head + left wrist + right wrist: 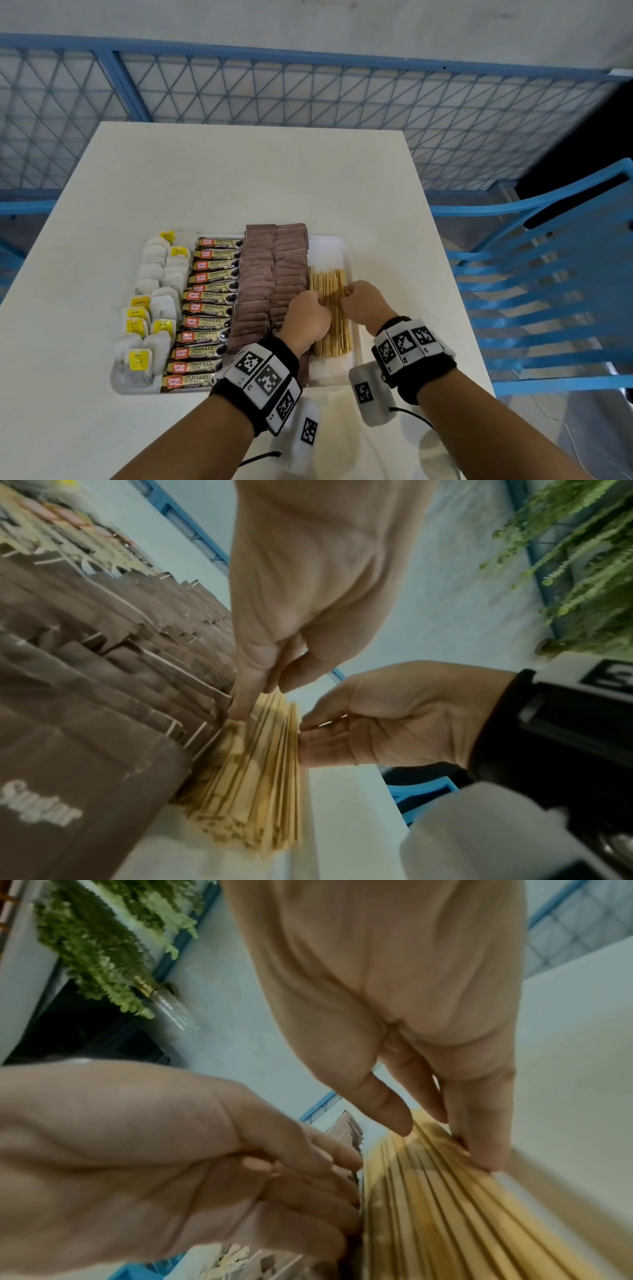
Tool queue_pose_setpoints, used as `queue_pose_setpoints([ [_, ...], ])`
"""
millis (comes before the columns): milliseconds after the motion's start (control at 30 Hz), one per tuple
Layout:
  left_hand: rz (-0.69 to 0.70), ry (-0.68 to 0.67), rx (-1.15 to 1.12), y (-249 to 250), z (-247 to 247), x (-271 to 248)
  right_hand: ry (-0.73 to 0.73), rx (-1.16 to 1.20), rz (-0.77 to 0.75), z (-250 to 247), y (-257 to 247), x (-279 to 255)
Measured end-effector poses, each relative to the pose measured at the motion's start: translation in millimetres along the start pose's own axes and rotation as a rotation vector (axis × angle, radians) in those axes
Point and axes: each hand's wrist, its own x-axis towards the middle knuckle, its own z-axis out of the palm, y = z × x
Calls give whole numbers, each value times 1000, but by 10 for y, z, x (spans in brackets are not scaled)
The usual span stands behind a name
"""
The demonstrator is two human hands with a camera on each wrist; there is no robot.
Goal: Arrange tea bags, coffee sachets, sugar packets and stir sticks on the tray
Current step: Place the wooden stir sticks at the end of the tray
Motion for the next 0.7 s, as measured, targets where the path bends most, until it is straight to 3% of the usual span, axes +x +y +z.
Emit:
queue_pose_setpoints([
  [200,225,36,238,-43,-73,-151,101,-168,-122,-65,126,-51],
  [333,453,23,559,-257,53,-211,178,-254,-300,-68,196,16],
  [433,468,0,773,-378,162,-220,181,-403,-405,-80,171,129],
  [700,543,45,1034,-409,252,-149,136,-626,-405,-63,99,276],
])
